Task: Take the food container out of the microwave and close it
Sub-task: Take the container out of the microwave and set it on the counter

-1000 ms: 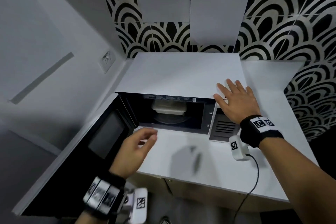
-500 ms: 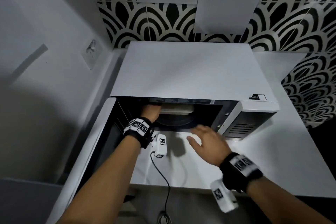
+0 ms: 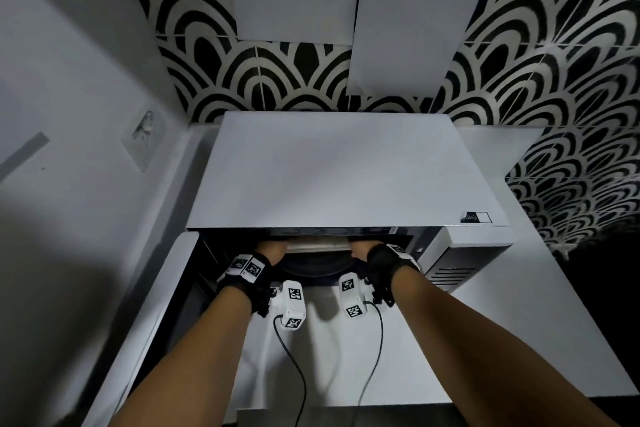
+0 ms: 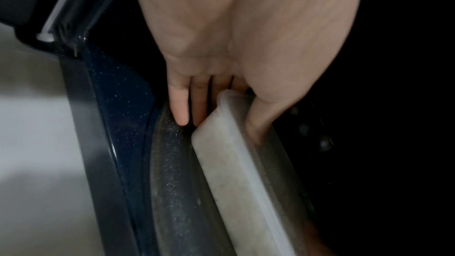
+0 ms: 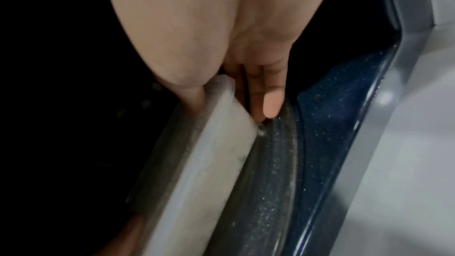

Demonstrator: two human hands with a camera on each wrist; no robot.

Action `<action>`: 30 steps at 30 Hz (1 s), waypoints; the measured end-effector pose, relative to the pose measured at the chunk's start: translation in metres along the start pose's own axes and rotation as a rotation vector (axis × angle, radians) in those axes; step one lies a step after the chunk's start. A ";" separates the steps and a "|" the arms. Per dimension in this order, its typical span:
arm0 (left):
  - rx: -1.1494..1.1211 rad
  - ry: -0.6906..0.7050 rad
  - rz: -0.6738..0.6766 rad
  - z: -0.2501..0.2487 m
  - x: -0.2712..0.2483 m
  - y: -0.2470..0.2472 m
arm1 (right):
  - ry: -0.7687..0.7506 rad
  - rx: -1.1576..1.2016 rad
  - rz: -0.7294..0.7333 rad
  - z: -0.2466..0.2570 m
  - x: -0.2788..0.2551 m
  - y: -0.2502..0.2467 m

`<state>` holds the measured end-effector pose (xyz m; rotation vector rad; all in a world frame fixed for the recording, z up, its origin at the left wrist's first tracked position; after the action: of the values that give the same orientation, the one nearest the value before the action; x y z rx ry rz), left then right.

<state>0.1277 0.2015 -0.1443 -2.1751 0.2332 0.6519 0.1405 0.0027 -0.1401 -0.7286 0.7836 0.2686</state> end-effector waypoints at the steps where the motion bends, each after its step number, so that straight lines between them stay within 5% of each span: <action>1: -0.027 0.029 -0.020 -0.001 -0.001 0.000 | -0.017 -0.014 -0.052 0.002 -0.004 -0.001; 6: -0.217 -0.008 -0.110 0.004 -0.003 0.003 | -0.146 -0.049 -0.122 -0.006 -0.012 0.001; 9: -0.421 0.028 -0.130 0.006 -0.021 0.001 | -0.232 0.136 -0.164 -0.020 -0.025 0.002; 16: -0.539 0.152 -0.107 0.026 -0.075 0.024 | -0.361 0.128 -0.053 -0.080 -0.078 0.008; 22: -0.608 0.248 0.026 0.019 -0.135 0.068 | -0.284 0.408 0.086 -0.144 -0.129 0.000; 25: -0.715 0.280 0.200 -0.005 -0.160 0.092 | -0.237 0.507 0.037 -0.171 -0.158 -0.019; 30: -0.721 0.388 0.300 -0.058 -0.176 0.127 | -0.161 0.664 -0.088 -0.226 -0.176 -0.062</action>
<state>-0.0482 0.0661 -0.1072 -2.9967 0.6137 0.5138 -0.0748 -0.1902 -0.0910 -0.1106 0.6298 -0.0214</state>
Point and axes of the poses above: each hand's wrist, its own x-axis towards the middle knuckle, its own y-axis out of the palm, z = x × y, the point moved 2 cm from there along x, towards the middle knuckle, and after that the axes turned 6 degrees about y, right-handed, at the moved point
